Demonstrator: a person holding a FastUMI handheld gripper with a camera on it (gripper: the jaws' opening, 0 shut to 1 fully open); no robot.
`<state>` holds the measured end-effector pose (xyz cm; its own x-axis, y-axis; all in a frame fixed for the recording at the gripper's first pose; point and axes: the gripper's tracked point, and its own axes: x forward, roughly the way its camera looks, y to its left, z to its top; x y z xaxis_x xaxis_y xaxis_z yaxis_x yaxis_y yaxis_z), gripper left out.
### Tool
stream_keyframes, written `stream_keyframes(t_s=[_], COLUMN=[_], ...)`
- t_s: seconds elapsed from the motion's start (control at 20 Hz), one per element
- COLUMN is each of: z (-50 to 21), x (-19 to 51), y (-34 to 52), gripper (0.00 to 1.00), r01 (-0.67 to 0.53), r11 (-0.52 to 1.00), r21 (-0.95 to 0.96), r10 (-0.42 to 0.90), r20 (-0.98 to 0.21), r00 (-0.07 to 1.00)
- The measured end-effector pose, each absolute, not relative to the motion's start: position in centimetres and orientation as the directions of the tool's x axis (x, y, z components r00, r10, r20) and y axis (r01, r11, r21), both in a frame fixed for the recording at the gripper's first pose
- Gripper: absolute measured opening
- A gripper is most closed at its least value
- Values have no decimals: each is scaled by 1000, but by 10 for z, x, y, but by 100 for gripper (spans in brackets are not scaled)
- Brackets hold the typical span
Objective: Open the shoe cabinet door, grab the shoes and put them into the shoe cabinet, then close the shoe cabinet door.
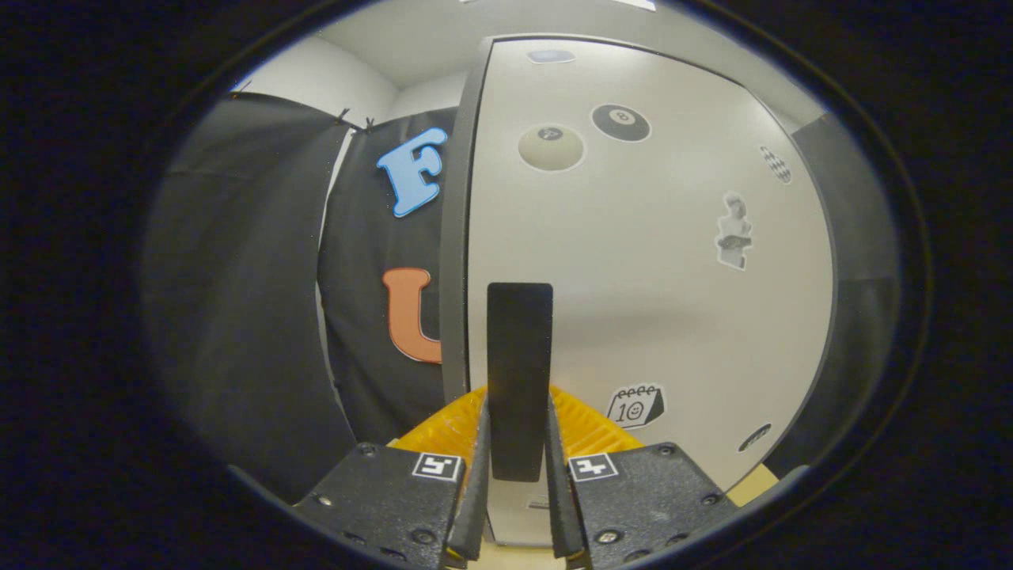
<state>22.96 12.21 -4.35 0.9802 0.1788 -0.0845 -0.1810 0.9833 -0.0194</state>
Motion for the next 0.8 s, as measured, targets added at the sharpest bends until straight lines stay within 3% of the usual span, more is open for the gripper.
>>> stream_keyframes(t_s=[0.8], z=[-45], x=[218], y=[108], gripper=[30], r01=[-316], r11=[949], r21=[15], r10=[314], r20=[-152], r00=[937])
